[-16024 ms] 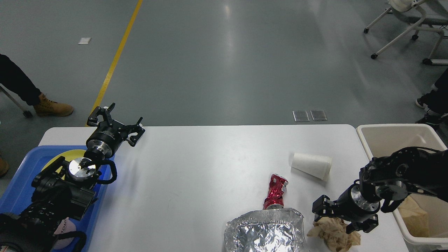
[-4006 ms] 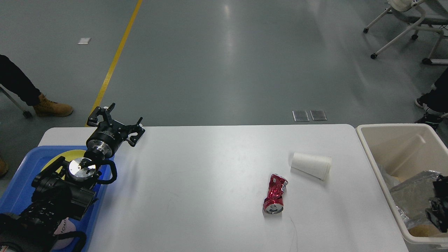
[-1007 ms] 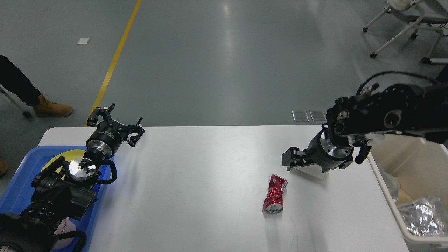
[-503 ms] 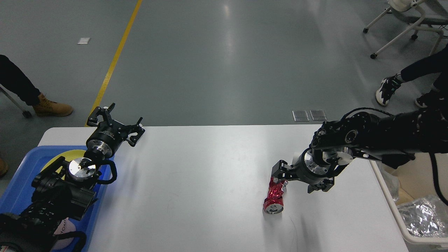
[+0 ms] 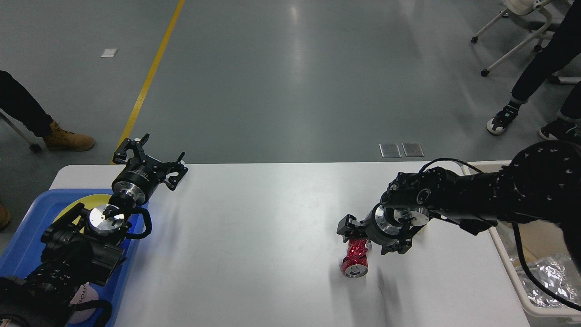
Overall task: Tidy desktop
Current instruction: 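Lower the right gripper onto the crumpled red can and grasp, then lift the red can and carry it over the white bin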
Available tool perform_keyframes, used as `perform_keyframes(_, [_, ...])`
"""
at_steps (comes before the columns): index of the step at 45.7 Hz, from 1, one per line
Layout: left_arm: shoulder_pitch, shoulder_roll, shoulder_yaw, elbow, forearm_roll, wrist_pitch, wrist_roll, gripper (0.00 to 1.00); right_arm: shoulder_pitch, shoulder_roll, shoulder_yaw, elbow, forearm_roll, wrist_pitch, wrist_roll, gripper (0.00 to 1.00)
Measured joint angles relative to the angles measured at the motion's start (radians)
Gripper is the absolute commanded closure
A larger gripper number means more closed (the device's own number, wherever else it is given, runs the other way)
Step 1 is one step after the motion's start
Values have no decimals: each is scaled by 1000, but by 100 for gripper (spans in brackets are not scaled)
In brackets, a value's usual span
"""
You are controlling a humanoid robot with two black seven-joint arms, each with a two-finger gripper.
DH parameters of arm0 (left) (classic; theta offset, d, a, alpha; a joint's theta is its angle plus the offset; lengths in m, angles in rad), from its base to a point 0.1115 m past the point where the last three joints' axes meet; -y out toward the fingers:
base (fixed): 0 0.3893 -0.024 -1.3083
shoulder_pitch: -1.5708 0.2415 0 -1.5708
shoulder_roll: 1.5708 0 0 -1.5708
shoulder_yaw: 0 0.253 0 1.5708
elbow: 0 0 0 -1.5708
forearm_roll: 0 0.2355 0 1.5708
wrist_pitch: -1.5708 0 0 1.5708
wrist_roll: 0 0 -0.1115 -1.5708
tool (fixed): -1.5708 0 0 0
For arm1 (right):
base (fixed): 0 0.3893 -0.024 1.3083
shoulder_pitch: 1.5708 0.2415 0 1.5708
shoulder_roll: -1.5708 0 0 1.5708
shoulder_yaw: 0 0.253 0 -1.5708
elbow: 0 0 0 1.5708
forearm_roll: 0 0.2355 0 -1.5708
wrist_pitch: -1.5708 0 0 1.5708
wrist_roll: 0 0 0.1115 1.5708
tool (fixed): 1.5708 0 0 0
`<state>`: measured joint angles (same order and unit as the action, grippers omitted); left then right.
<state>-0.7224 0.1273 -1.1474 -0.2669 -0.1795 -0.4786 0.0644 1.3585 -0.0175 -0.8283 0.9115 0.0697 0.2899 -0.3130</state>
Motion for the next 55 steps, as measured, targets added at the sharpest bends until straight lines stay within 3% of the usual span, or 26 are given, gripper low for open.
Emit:
perform_keyframes(18, [0, 0, 0, 0, 0, 0, 0, 4, -71, 65, -1, -80, -10, 0, -1, 10])
perform_keyframes(25, [0, 0, 0, 0, 0, 0, 0, 4, -88, 66, -1, -84, -21, -1, -1, 28])
perform_keyframes(31, [0, 0, 0, 0, 0, 0, 0, 4, -104, 67, -1, -85, -57, -1, -2, 38])
perform_keyframes(38, [0, 0, 0, 0, 0, 0, 0, 4, -115, 67, 0, -85, -79, 0, -2, 80])
perform_keyframes(43, [0, 0, 0, 0, 0, 0, 0, 4, -116, 65, 0, -77, -81, 15, -4, 100])
perform_keyframes(55, [0, 0, 0, 0, 0, 0, 0, 4, -97, 64, 0, -67, -78, 83, -24, 100])
